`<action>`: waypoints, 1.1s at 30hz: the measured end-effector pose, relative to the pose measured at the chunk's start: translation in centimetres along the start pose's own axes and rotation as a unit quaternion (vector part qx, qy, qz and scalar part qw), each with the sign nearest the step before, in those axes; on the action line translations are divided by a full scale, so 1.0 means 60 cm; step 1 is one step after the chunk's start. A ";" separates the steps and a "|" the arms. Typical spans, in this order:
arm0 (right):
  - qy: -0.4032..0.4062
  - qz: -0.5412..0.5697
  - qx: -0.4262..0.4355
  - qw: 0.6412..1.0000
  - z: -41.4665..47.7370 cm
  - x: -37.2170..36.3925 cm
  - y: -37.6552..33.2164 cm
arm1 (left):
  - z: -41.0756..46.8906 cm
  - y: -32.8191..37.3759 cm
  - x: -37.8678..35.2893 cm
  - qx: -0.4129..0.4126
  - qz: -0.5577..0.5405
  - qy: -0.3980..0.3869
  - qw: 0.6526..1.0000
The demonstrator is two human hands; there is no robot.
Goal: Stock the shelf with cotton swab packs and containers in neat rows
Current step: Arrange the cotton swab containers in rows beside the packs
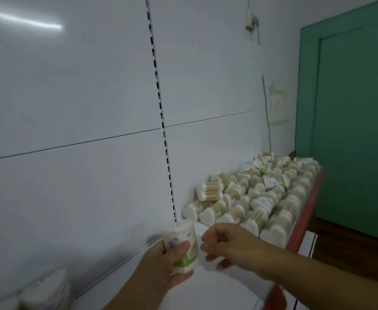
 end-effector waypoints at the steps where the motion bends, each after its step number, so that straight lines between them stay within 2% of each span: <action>1: 0.004 -0.046 0.020 0.999 0.007 0.023 -0.018 | -0.002 -0.004 -0.003 0.009 0.008 -0.006 1.000; 4: 0.059 -0.214 0.129 0.966 0.051 0.106 -0.092 | -0.010 0.002 0.007 -0.011 0.019 0.022 1.000; 7: 0.112 -0.395 0.212 0.887 0.120 0.164 -0.142 | -0.007 0.015 0.014 -0.022 0.009 0.064 0.998; 10: 0.072 -0.502 0.231 0.830 0.205 0.183 -0.136 | 0.012 0.031 0.000 -0.008 0.023 0.068 0.997; 13: 0.024 -0.555 0.242 0.795 0.268 0.176 -0.125 | 0.032 0.053 -0.026 -0.017 0.028 0.071 0.997; 16: -0.008 -0.607 0.261 0.750 0.303 0.160 -0.124 | 0.045 0.058 -0.047 -0.029 -0.012 0.092 0.995; 17: -0.018 -0.598 0.265 0.756 0.309 0.159 -0.128 | 0.047 0.057 -0.053 -0.030 -0.029 0.098 0.994; 18: -0.032 -0.542 0.254 0.801 0.315 0.163 -0.133 | 0.050 0.056 -0.057 -0.032 -0.047 0.100 0.993; 19: -0.052 -0.416 0.221 0.881 0.318 0.171 -0.138 | 0.052 0.056 -0.060 -0.035 -0.069 0.101 0.992; 20: -0.080 -0.219 0.152 0.960 0.318 0.177 -0.137 | 0.053 0.058 -0.060 -0.043 -0.095 0.100 0.990; 21: -0.121 -0.002 0.064 0.991 0.318 0.174 -0.130 | 0.054 0.066 -0.061 -0.060 -0.123 0.089 0.987; 22: -0.160 0.181 -0.019 0.970 0.308 0.161 -0.124 | 0.056 0.080 -0.063 -0.086 -0.144 0.072 0.983; 23: -0.196 0.296 -0.075 0.932 0.294 0.147 -0.123 | 0.057 0.096 -0.068 -0.113 -0.154 0.048 0.980; 24: -0.234 0.346 -0.109 0.902 0.277 0.132 -0.125 | 0.060 0.112 -0.073 -0.136 -0.153 0.024 0.979; 27: -0.342 0.322 -0.138 0.872 0.223 0.088 -0.119 | 0.069 0.158 -0.108 -0.207 -0.121 -0.045 0.970; 29: -0.397 0.284 -0.128 0.863 0.194 0.067 -0.113 | 0.079 0.176 -0.126 -0.233 -0.105 -0.045 0.966; 31: -0.408 0.270 -0.113 0.865 0.182 0.059 -0.110 | 0.085 0.189 -0.143 -0.260 -0.102 -0.060 0.958; 33: -0.383 0.238 -0.115 0.885 0.189 0.069 -0.099 | 0.091 0.193 -0.152 -0.283 -0.123 -0.086 0.947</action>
Point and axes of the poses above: each hand's wrist, its own z-axis towards the middle knuckle, its own x-axis out of the back of the hand, y = z × x, the point moved 8 cm from there along z, towards the middle knuckle, and after that the axes turned 15 degrees about z, right-handed, at the moved point
